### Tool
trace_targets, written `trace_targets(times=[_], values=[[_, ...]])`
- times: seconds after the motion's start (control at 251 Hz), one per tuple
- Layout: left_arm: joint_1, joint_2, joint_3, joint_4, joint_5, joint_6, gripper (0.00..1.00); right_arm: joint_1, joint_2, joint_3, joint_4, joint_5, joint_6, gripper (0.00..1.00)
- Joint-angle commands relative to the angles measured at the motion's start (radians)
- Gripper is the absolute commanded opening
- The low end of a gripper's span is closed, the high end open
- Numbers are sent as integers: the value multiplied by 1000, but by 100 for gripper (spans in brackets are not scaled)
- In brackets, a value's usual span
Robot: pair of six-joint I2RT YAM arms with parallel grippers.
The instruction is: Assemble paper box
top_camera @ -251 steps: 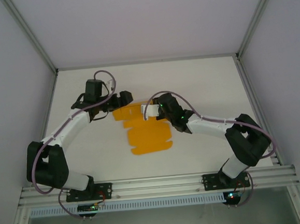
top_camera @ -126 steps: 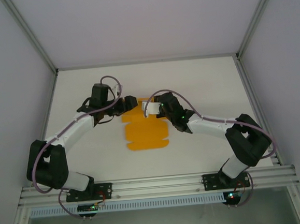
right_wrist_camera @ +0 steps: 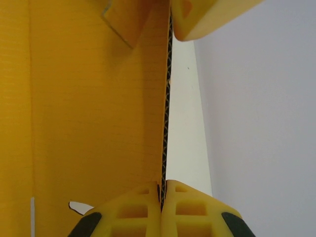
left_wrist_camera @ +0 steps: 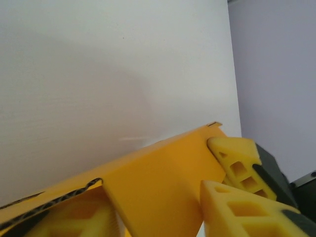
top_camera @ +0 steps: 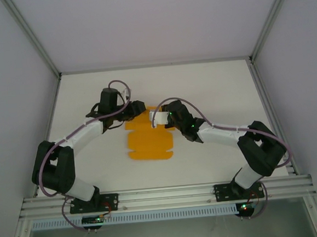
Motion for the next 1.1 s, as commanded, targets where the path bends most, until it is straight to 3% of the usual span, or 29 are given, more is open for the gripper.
trace_targets(times=[0.0,0.259,0.363,0.483,0.603,0.73,0.902,1.094], values=[[-17,9,11,100,3,-12,33,27,-17,-10,-15,-95,-18,0],[-17,-24,-9,53,-48,0,35,24,-12,3,-17,-64,-19,0],[-16,-83,-17,-31,-109,49,55,4,-20,15,-22,-39,-6,0],[-7,-205,-48,-178,-238,123,100,-28,-39,20,-27,-31,31,0],[32,-353,-129,-327,-390,161,99,-58,-66,32,-61,-39,86,0],[127,-483,-277,-375,-462,172,100,-96,-105,33,-104,-111,149,0],[189,-538,-407,-307,-470,193,100,-117,-124,31,-128,-187,191,0],[188,-454,-443,-120,-445,196,100,-116,-126,40,-147,-215,203,0]])
